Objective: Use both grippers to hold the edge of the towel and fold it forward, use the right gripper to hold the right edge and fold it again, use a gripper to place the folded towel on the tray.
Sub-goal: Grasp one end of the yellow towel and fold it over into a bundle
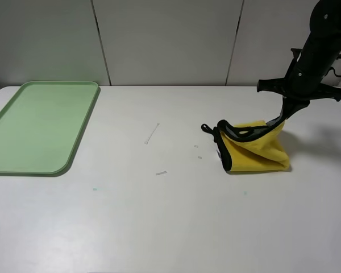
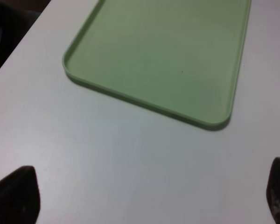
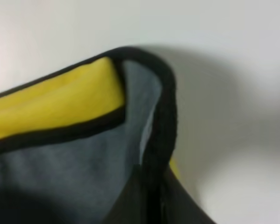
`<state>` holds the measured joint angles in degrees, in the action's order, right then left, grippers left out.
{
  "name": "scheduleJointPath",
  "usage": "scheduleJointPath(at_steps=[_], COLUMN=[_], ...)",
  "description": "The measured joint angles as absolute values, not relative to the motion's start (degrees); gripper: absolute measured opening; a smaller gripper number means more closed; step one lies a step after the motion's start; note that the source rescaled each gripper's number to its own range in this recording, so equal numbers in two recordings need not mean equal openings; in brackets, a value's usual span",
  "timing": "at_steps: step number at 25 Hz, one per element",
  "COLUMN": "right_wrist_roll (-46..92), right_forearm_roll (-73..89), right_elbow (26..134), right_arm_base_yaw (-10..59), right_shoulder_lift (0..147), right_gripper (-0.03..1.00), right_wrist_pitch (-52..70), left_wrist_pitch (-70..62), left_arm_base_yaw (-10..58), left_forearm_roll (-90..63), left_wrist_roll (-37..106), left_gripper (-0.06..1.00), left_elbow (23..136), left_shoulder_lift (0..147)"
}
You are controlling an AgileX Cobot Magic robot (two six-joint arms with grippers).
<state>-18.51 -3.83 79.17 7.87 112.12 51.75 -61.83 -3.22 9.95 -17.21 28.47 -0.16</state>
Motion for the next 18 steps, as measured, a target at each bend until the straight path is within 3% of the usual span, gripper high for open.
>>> scheduleJointPath(at_steps=[11,18], right_wrist_roll=[-18.1,-18.65], right_forearm_roll=[-3.34,-3.28], right_elbow=[79.17,79.17], right_arm_base_yaw=[21.28,25.39], right_shoulder_lift=[112.12,112.12], right_gripper=[0.0,0.0], right_wrist_pitch=[48.94,46.43], left_wrist_pitch=[-61.83,-61.83], left_arm_base_yaw=[-3.22,-3.22], left_forearm_roll=[9.95,9.95], left_wrist_roll=[-17.21,-17.21], left_gripper=[0.97,0.97], left_elbow=[28.47,28.47], left_shoulder_lift=[-0.16,-0.16])
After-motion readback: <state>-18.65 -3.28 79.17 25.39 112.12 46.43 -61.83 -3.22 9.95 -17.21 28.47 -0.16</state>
